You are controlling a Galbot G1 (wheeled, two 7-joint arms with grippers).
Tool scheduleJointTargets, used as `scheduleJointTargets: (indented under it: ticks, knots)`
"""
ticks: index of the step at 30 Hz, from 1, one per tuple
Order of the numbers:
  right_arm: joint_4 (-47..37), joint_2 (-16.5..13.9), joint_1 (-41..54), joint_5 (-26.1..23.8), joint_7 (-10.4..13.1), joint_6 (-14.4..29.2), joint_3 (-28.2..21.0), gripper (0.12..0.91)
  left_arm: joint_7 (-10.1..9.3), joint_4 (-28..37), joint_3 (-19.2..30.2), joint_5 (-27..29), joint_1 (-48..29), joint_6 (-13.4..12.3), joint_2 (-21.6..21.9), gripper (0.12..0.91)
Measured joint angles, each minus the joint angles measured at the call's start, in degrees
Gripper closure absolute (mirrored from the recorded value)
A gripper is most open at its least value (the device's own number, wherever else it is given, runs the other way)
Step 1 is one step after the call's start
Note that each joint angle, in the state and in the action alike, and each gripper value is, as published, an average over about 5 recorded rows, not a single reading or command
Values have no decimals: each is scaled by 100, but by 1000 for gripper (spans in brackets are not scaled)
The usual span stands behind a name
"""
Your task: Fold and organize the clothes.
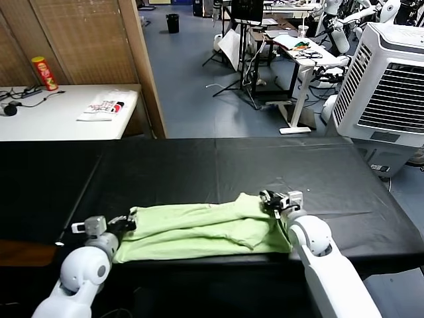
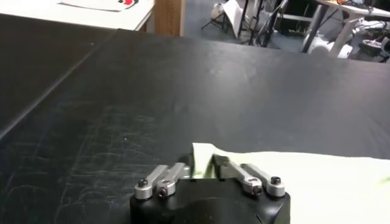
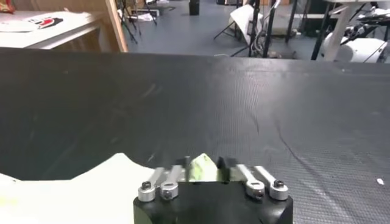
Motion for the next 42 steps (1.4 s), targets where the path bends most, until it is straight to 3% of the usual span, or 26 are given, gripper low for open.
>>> scheduleJointTargets:
  ticks: [4, 10, 12, 14, 17, 23, 26, 30, 42]
  knots:
    - [-26, 101, -33, -95, 5, 112, 91, 893, 178, 143, 70, 476, -103, -221, -78, 897]
    - [25, 151, -116, -52, -180, 189, 199, 891, 357, 422, 175, 764, -409, -316, -159, 897]
    - [89, 117, -165, -11, -259, 192, 230, 868, 409, 497, 184, 803, -522, -353, -170, 897]
    - [184, 65, -222, 30, -314, 190, 260, 795, 436, 536, 168, 833, -603, -390, -159, 885]
    - [389, -37, -329, 91, -353, 182, 317, 635, 446, 532, 118, 846, -643, -466, -87, 783]
    - [903, -229, -606, 210, -371, 183, 444, 319, 446, 376, -73, 794, -507, -593, 136, 452]
    - [1161, -274, -780, 225, -385, 184, 486, 242, 434, 256, -205, 793, -363, -650, 184, 308]
    - [1446, -298, -975, 244, -394, 177, 498, 228, 420, 74, -348, 799, -121, -676, 118, 237]
    - [1843, -318, -1218, 345, -418, 169, 598, 227, 566, -195, -476, 957, 614, -825, -366, 232]
